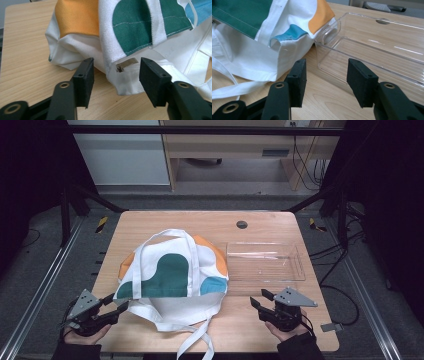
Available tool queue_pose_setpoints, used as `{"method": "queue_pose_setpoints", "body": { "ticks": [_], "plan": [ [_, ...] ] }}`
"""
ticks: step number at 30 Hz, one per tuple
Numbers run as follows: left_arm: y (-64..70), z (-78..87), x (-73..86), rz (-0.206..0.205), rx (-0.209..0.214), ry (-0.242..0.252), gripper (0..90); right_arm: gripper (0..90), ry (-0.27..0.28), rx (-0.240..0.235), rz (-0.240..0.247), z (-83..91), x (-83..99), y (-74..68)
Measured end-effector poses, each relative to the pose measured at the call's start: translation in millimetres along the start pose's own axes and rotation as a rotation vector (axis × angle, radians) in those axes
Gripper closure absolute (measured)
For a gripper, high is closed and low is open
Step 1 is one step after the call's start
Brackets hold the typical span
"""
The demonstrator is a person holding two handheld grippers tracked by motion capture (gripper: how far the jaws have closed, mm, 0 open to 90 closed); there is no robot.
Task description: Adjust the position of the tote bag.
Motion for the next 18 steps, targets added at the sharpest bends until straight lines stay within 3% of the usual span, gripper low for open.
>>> {"method": "queue_pose_setpoints", "body": {
  "ticks": [18],
  "plan": [
    [-1.7, -3.6, -0.5, 0.031, -0.032, 0.020, 75.5, 67.3, 0.009, -0.056, 0.024, -14.8, -10.2, -24.5]
  ]
}}
Point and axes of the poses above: each handheld gripper's, and its own axes: z roughly backward along the jaws, x roughly out of its underside, y roughly to its right, the point moved 6 cm from there along -z, roughly forward along the jaws, and after that the axes turned 2 degrees about y, right-handed, at the moved point
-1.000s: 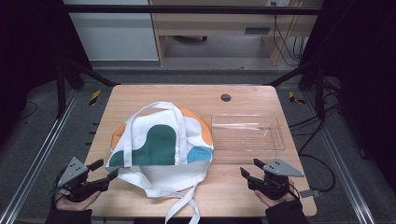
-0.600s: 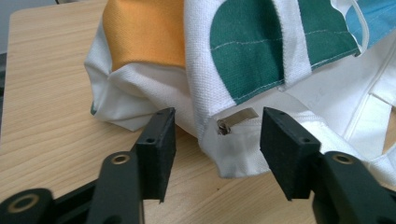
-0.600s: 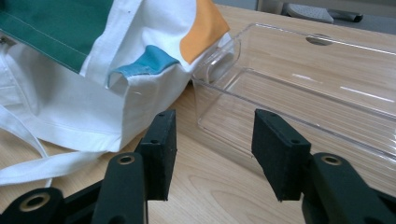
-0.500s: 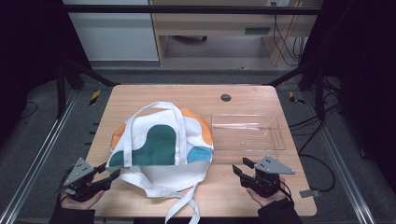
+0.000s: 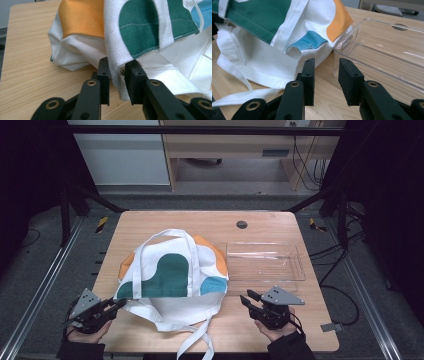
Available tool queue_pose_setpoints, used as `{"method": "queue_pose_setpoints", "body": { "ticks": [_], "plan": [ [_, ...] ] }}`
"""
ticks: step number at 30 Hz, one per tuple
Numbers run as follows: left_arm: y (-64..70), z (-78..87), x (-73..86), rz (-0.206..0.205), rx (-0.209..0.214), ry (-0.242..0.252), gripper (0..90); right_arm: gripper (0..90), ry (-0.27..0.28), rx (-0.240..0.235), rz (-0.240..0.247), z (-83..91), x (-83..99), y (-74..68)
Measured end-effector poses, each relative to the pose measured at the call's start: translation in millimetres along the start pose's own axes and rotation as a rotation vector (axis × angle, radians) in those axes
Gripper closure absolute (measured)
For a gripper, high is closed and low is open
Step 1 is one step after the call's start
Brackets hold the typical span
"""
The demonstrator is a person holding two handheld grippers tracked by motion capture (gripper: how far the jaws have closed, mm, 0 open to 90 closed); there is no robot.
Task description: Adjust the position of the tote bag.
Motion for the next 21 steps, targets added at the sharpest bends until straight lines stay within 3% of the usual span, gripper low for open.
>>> {"method": "queue_pose_setpoints", "body": {
  "ticks": [9, 15, 21],
  "plan": [
    [-1.2, -1.7, 1.0, 0.014, -0.008, -0.011, 83.8, 77.3, -0.005, -0.021, 0.001, -6.2, -3.8, -9.5],
    [-1.4, -2.3, 1.5, 0.012, -0.011, -0.012, 85.7, 89.6, 0.005, -0.044, 0.004, -12.6, -9.9, -20.2],
    [-0.6, -2.7, 2.0, 0.012, -0.017, -0.009, 85.9, 90.0, 0.015, -0.060, 0.008, -20.6, -13.5, -28.2]
  ]
}}
Point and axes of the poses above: each handheld gripper's, and its own axes: z roughly backward along the jaws, x roughly out of its underside, y roughly to its right, the point moved 6 cm from there along -z, roughly forward along the jaws, and after that the axes turned 2 degrees about y, right-handed, at the moved point
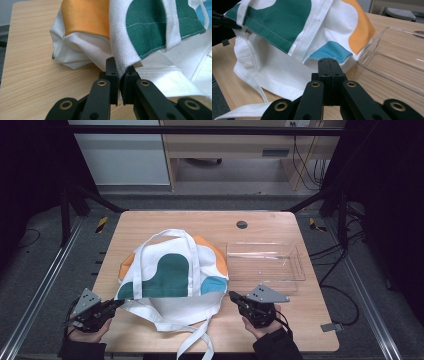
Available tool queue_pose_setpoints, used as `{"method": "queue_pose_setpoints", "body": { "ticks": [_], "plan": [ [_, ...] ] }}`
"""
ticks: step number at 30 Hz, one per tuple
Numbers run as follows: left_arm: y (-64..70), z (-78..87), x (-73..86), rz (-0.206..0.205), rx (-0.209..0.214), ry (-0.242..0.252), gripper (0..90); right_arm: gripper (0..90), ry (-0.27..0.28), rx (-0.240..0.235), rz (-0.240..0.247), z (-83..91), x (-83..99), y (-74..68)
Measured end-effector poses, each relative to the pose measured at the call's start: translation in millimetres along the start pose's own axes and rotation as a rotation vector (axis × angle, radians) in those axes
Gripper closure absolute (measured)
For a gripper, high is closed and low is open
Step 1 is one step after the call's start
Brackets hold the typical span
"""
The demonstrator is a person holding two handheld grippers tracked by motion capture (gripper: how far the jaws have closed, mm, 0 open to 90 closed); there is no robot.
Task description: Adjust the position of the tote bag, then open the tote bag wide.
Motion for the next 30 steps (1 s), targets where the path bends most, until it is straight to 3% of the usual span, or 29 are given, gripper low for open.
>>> {"method": "queue_pose_setpoints", "body": {
  "ticks": [18, 30],
  "plan": [
    [-0.4, -1.0, 0.9, 0.015, -0.001, 0.001, 85.8, 90.0, 0.001, -0.051, 0.017, -43.7, -17.7, -35.4],
    [1.0, -0.4, 0.7, 0.007, -0.014, 0.004, 85.8, 90.0, 0.003, -0.094, -0.003, -70.3, -11.1, -58.8]
  ]
}}
Point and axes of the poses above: each handheld gripper's, and its own axes: z roughly backward along the jaws, x roughly out of its underside, y roughly to its right, the point moved 6 cm from there along -z, roughly forward along the jaws, and after that the axes turned 2 degrees about y, right-handed, at the moved point
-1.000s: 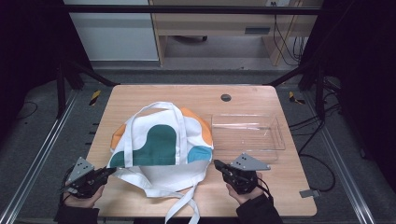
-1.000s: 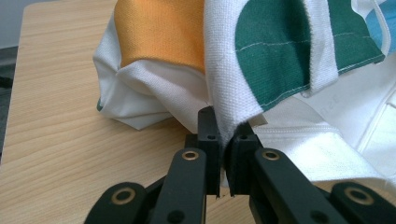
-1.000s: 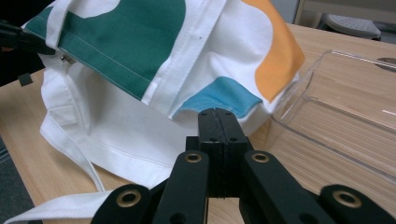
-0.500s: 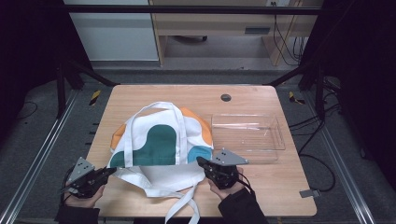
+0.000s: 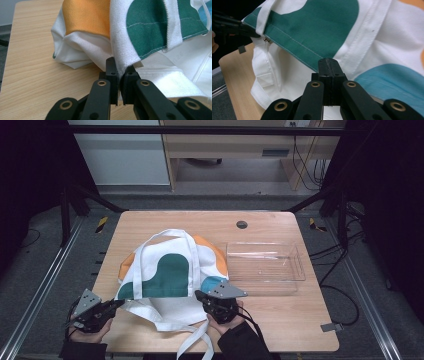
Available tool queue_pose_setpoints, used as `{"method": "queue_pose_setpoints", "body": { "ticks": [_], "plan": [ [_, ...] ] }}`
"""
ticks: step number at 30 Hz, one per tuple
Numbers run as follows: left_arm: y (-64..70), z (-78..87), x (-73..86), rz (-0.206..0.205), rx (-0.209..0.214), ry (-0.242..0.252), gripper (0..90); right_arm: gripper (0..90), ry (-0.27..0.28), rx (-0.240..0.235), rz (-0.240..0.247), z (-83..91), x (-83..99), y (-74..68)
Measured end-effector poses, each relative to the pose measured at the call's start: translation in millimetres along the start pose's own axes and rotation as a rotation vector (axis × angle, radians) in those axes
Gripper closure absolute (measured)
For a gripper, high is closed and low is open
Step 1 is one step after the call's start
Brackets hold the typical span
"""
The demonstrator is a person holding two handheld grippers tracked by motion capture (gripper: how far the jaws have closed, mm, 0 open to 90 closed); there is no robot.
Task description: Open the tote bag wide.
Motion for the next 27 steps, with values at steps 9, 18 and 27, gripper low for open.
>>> {"method": "queue_pose_setpoints", "body": {
  "ticks": [9, 18, 27],
  "plan": [
    [0.0, 0.0, -0.2, -0.005, -0.003, -0.001, 85.8, 90.0, -0.021, -0.015, 0.008, -25.8, 9.3, -23.7],
    [-0.3, -0.2, -0.3, -0.007, -0.002, -0.002, 85.8, 90.0, -0.053, 0.001, 0.020, -50.8, 24.1, -36.2],
    [-0.6, -0.5, -0.5, -0.007, -0.002, -0.002, 85.9, 90.0, -0.081, 0.055, 0.019, -65.6, 35.6, -30.5]
  ]
}}
Point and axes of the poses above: each handheld gripper's, and its own axes: z roughly backward along the jaws, x roughly out of its underside, y roughly to its right, the point moved 6 cm from there along -z, roughly forward along the jaws, and after that the axes turned 2 degrees about y, right-handed, at the moved point
